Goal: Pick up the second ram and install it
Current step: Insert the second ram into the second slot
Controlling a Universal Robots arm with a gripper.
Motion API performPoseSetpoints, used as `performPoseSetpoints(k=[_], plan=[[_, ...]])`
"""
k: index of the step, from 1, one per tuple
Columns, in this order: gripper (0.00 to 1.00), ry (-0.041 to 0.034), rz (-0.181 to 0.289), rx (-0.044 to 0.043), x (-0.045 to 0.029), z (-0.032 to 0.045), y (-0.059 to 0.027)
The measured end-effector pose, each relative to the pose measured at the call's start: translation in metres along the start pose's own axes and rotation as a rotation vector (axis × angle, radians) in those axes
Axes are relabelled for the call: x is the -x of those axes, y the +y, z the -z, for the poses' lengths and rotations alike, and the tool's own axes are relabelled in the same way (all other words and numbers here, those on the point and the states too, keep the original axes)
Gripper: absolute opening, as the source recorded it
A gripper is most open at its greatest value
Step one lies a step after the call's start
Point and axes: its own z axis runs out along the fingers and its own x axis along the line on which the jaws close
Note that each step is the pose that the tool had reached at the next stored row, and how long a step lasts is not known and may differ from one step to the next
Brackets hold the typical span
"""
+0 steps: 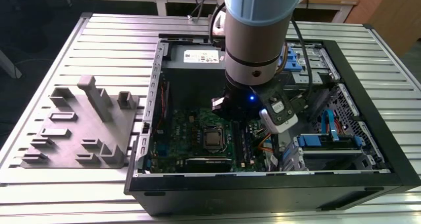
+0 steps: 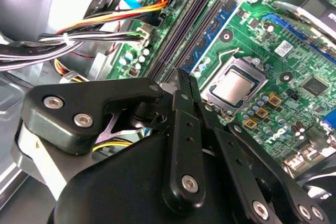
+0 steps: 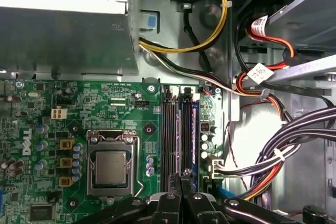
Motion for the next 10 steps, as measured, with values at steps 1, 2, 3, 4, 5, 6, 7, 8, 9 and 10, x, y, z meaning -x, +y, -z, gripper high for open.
performPoseSetpoints(k=[1,2,3,4,5,6,7,8,9,10], plan=[[0.08,0.0000,0.000,-0.0001,0.0000,-0.0007,0.0006],[0.08,0.0000,0.000,-0.0001,-0.0001,-0.0013,0.0014],[0.08,0.0000,0.000,0.0001,-0.0002,-0.0020,0.0021],[0.08,-0.0001,0.000,0.0002,-0.0002,-0.0027,0.0027],[0.08,-0.0001,0.000,0.0004,-0.0003,-0.0038,0.0031],[0.08,-0.0001,0.000,0.0002,-0.0004,-0.0047,0.0033],[0.08,0.0000,0.000,0.0001,-0.0006,-0.0056,0.0036],[0.08,0.0000,0.000,0.0000,-0.0007,-0.0066,0.0039],[0.08,0.0000,0.000,0.0000,-0.0007,-0.0073,0.0041],[0.08,0.0000,0.000,0.0000,-0.0008,-0.0080,0.0043]])
